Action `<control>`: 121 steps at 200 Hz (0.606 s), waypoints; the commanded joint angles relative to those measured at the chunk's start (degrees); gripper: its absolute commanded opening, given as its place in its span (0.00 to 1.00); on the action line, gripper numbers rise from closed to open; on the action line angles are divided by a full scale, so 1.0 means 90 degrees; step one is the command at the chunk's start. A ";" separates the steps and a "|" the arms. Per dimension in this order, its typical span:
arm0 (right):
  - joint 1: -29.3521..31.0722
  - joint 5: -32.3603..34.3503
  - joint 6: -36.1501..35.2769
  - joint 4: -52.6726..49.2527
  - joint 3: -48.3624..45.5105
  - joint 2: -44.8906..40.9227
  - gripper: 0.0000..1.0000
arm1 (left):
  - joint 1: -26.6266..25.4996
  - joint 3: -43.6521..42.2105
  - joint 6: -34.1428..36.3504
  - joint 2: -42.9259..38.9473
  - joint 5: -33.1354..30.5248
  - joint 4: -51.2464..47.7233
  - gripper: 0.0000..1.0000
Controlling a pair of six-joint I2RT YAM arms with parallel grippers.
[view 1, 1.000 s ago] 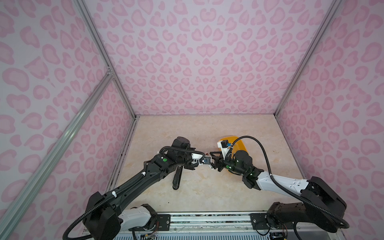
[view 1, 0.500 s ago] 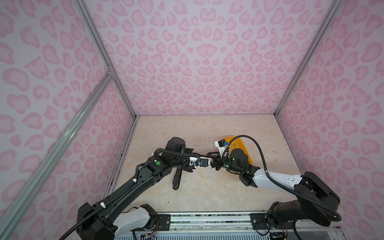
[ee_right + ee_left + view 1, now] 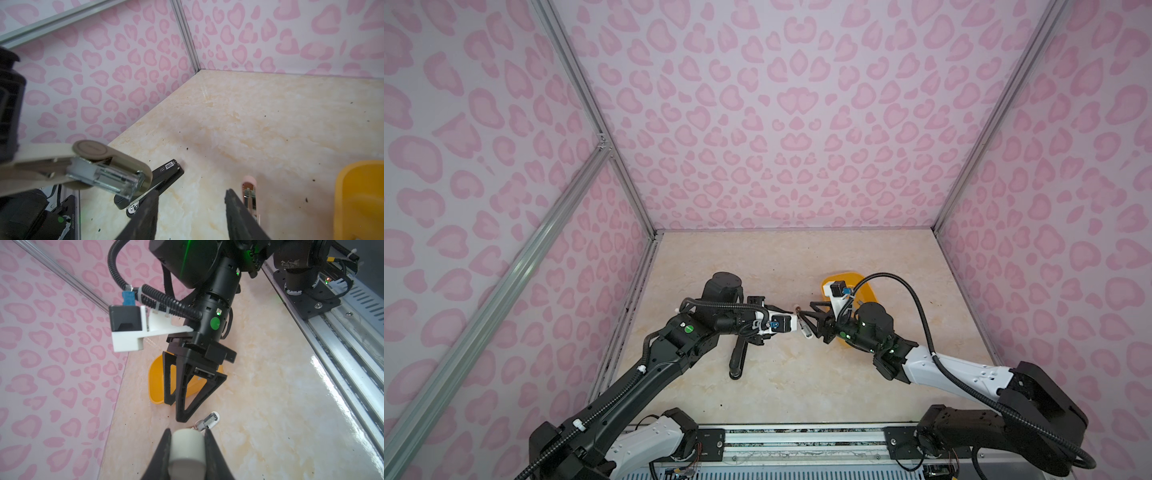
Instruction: Load the staples into the stapler
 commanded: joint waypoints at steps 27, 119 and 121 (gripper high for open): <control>0.0796 0.0834 -0.1856 0.1904 -0.0995 -0.0686 0.68 | 0.0191 0.0065 0.0213 0.0044 0.0979 -0.0194 0.04; 0.1547 0.0350 -0.2870 0.1334 -0.0689 -0.0433 0.74 | -0.0142 -0.0155 0.0712 -0.0069 0.1423 -0.0435 0.04; 0.1552 0.0359 -0.2871 0.1303 -0.0679 -0.0433 0.74 | -0.0154 -0.0155 0.0711 -0.0060 0.1424 -0.0443 0.04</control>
